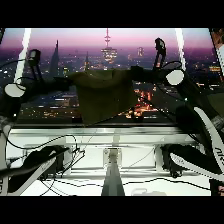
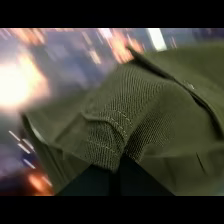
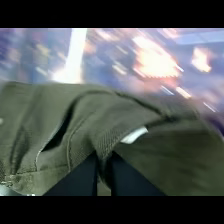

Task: Fold the clothes and pants, and hang the long-sleeved shirts on hangers.

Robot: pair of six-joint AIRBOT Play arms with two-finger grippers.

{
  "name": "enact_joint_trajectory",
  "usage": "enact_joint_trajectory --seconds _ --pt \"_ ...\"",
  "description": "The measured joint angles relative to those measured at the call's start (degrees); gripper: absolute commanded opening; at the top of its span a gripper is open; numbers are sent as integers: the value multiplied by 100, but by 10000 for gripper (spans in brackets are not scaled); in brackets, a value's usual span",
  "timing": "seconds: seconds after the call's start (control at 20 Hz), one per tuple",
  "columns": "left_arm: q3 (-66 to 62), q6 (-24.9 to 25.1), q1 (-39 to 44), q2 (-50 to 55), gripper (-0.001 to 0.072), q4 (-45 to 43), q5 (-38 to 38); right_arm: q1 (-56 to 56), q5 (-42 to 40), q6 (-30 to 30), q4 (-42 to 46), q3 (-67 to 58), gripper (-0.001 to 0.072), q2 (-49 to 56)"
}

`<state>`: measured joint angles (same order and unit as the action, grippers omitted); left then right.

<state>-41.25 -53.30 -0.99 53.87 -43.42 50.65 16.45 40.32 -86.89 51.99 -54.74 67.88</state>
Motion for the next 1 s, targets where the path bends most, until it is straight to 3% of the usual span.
enact_joint_trajectory --seconds 0.35,0.4,0.45,0.5,0.85,1.0 --pt "498 -1025 763 442 37 -444 2109 -514 2771 282 1073 289 67 131" --pt "616 -1102 894 479 311 -505 2221 -529 2988 319 1104 372 246 136" --pt "708 -1139 999 514 720 -581 2284 -538 3101 348 1156 439 504 136" --pt "767 -1176 1071 540 696 -601 2293 -542 3117 374 1198 494 587 142" --pt "892 -1261 1248 605 694 -669 1515 -765 2057 378 1329 592 586 219" --pt "887 -1272 1261 610 694 -669 1351 -1226 2013 476 1071 564 586 476"
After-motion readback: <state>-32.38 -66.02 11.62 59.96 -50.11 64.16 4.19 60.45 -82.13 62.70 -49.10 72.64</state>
